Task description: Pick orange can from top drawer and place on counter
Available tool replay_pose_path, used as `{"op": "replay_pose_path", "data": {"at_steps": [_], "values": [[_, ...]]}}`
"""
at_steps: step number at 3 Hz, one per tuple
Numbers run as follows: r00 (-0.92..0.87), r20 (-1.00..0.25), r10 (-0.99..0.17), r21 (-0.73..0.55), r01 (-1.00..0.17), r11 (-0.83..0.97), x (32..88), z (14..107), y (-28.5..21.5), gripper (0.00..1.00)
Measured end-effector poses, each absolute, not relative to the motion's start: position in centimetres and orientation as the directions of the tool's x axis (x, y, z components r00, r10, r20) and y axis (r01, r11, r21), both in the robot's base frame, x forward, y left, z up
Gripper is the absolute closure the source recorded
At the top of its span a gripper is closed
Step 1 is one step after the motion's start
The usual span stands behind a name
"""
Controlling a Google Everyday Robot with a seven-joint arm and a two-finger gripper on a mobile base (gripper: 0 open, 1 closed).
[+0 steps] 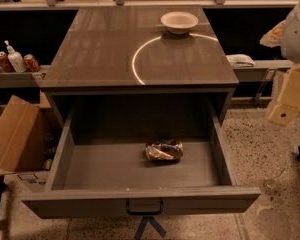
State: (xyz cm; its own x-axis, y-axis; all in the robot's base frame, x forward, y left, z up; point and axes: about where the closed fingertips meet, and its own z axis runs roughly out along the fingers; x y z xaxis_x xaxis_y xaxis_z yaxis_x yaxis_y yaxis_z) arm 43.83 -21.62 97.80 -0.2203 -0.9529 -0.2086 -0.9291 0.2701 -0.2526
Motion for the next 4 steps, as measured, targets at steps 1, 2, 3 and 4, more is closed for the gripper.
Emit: {"op": "replay_pose_path", "data": {"at_steps": [1, 2, 3, 4], "values": [[-0.22, -0.209, -0.953, -0.253, -0.929, 0.27, 43.8, 97.8, -21.6, 0.0], [-0.166, -0.281, -0.945, -0.227, -0.946, 0.234, 44.1, 95.0, -20.7, 0.0], [-0.1, -0.384, -0.918, -0.178, -0.967, 0.18, 44.5, 89.9, -18.9, 0.0], [-0.04, -0.475, -0.879, -0.11, -0.988, 0.104, 44.5, 83.3, -16.1, 0.0]]}}
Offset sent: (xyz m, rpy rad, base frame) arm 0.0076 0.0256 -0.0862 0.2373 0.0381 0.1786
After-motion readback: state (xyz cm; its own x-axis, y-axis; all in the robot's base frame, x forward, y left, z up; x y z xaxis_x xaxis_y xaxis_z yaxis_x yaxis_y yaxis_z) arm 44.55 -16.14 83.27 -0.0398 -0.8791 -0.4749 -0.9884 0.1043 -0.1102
